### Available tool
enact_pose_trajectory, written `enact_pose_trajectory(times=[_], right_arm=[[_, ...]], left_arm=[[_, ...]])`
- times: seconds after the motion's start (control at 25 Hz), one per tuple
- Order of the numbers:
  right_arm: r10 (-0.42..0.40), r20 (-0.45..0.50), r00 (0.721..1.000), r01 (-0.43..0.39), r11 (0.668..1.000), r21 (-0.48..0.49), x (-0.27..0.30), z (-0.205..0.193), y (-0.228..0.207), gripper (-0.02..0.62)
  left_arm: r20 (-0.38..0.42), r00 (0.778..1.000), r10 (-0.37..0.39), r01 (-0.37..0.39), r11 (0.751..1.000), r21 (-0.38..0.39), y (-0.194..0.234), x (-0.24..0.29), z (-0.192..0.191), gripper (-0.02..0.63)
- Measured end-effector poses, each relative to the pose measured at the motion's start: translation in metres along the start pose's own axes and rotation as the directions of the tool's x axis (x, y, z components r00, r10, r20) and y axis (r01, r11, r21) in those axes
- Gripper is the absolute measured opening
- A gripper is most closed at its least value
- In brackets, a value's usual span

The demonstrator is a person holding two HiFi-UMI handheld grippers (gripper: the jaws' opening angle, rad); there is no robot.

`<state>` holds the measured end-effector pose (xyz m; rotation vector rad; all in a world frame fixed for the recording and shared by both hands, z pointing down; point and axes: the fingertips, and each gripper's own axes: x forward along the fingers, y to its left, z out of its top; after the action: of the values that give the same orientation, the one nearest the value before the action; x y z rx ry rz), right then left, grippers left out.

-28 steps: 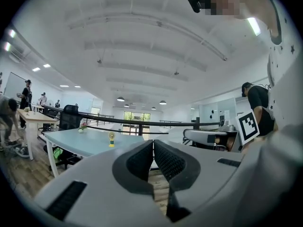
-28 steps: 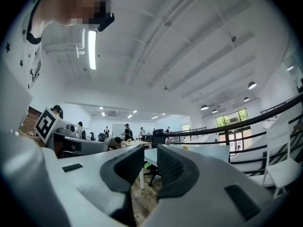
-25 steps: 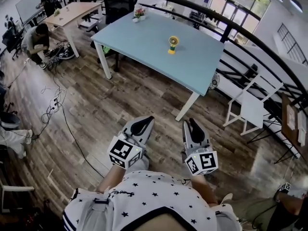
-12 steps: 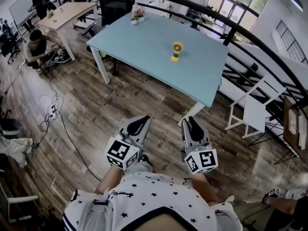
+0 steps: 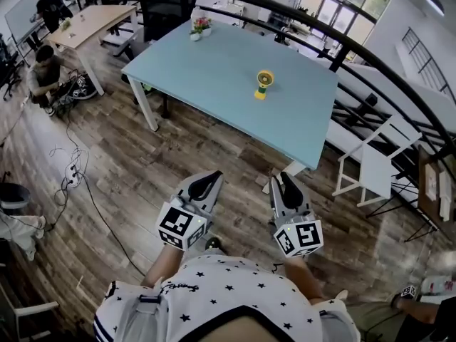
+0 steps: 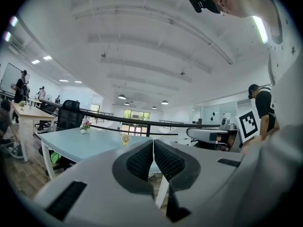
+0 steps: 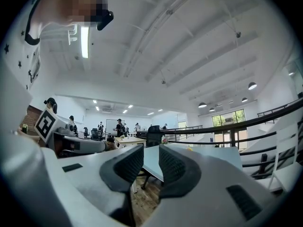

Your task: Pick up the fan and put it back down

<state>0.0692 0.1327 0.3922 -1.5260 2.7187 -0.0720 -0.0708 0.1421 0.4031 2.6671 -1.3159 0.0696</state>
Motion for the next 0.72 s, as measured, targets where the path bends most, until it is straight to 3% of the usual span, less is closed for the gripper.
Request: enact_pose_trajectory(times=[0.44, 0.72], right_arm=[[-0.022, -0.014, 1.000, 0.022, 1.000, -0.005, 0.031, -0.004, -0.007, 0.086], [-0.008, -0.009, 1.000, 0.008, 0.999, 0.031, 0.060, -0.014, -0.031, 0.086]], left_arm=[[-0.006, 1.000, -0.026, 0.026, 1.000, -0.014, 0.026, 0.019, -0.002, 0.031], [-0.019, 1.000, 0.013, -0.013, 1.000, -0.015, 0.042, 0.037, -0.005, 0.031]])
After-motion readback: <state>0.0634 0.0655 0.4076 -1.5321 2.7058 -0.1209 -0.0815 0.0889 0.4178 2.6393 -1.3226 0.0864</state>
